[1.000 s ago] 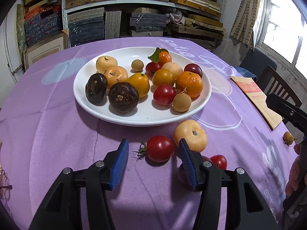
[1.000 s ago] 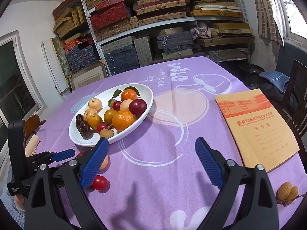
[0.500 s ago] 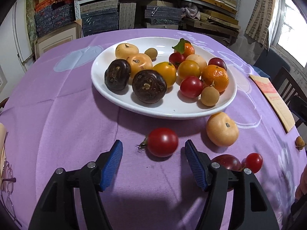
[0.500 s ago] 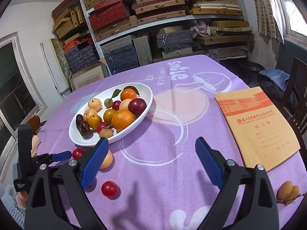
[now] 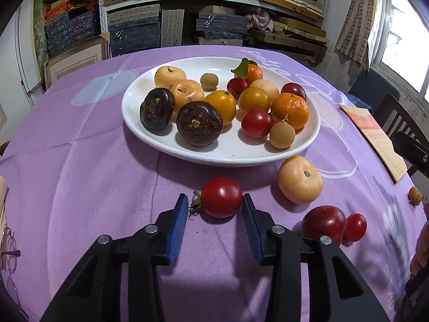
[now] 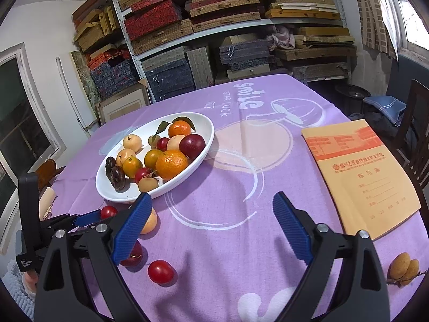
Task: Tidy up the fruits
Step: 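Move the left tool to a red tomato and close on it, then grasp another red tomato with the right tool while the left tool holds its tomato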
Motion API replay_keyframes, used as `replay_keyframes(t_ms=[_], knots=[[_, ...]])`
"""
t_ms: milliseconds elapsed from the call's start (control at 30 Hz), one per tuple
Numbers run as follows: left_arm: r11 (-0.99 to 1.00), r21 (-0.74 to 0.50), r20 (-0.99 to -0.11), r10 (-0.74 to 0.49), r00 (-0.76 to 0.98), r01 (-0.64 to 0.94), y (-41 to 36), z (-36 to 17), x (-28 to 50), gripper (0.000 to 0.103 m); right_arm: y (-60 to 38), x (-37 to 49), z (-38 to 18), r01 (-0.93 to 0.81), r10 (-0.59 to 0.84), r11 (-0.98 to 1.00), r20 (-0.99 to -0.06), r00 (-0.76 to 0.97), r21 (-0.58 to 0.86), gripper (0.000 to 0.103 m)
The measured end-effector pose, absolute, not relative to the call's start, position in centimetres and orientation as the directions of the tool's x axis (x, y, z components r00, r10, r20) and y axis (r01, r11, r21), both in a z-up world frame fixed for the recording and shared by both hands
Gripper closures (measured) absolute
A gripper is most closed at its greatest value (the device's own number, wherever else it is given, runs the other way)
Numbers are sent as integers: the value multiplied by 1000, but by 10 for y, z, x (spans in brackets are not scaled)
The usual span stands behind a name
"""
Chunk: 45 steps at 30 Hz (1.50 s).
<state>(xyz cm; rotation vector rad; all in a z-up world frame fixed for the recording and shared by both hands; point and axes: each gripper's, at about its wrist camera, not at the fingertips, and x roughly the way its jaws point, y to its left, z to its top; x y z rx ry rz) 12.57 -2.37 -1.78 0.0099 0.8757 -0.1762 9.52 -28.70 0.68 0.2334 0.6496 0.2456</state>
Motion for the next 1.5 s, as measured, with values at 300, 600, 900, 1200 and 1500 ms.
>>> replay_keyframes(t_ms=[300,600,900,1200,1500], knots=[[985,-69,-758,-155,634,159,-25,-17,130,65,-280,95,4,-180,315,943,-587,746,279,13],[983,-88,-725,-172,667,159,-15,-10,122,70,-237,67,-12,-323,320,938,-674,666,127,27],[986,-63,-690,-156,706,156,-8,0,100,70,-223,70,-33,-377,334,919,-735,590,115,48],[982,-96,-677,-186,712,165,-6,8,100,70,-220,74,-39,-397,368,905,-753,545,154,77],[981,-71,-647,-183,741,180,-11,33,124,70,-233,98,2,-379,400,906,-678,616,190,77]])
